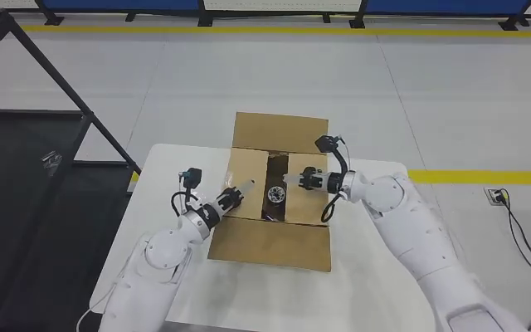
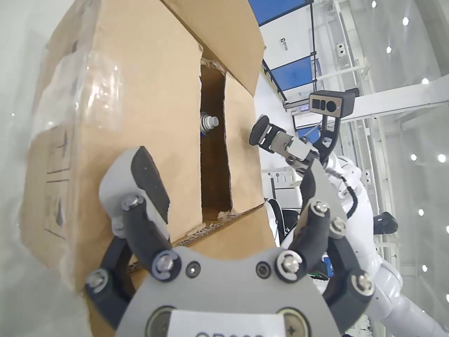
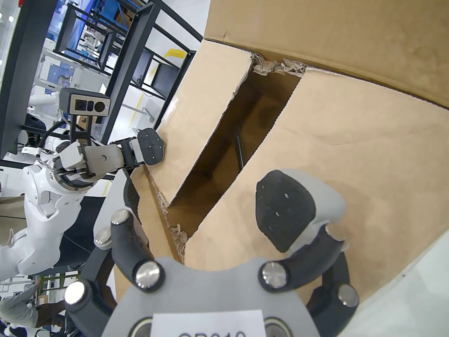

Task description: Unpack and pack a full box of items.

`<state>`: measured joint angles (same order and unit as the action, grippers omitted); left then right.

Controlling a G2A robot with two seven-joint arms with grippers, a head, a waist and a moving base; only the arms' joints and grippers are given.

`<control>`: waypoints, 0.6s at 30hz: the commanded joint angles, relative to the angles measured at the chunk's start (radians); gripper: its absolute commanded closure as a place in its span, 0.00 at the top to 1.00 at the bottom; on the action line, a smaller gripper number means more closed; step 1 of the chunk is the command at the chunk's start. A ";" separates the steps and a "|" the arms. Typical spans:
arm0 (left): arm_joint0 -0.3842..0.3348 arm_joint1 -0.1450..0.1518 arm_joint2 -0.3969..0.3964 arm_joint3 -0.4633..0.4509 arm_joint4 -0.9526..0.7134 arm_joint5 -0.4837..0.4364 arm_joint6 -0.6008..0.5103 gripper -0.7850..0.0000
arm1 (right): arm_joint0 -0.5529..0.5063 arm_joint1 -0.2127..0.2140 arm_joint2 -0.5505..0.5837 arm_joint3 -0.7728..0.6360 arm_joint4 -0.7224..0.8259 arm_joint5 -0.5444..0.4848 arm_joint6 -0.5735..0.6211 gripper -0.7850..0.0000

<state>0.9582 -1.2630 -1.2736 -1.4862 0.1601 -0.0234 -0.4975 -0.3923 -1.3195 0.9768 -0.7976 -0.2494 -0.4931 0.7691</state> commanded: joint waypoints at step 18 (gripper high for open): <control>0.193 0.087 -0.454 -0.115 -0.171 -0.055 -0.415 1.00 | 0.011 0.007 0.056 0.004 0.034 -0.007 -0.126 1.00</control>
<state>1.1369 -1.1829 -1.6910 -1.6129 0.0089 -0.0852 -0.8511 -0.3816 -1.3125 1.0323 -0.7934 -0.2154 -0.5000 0.6437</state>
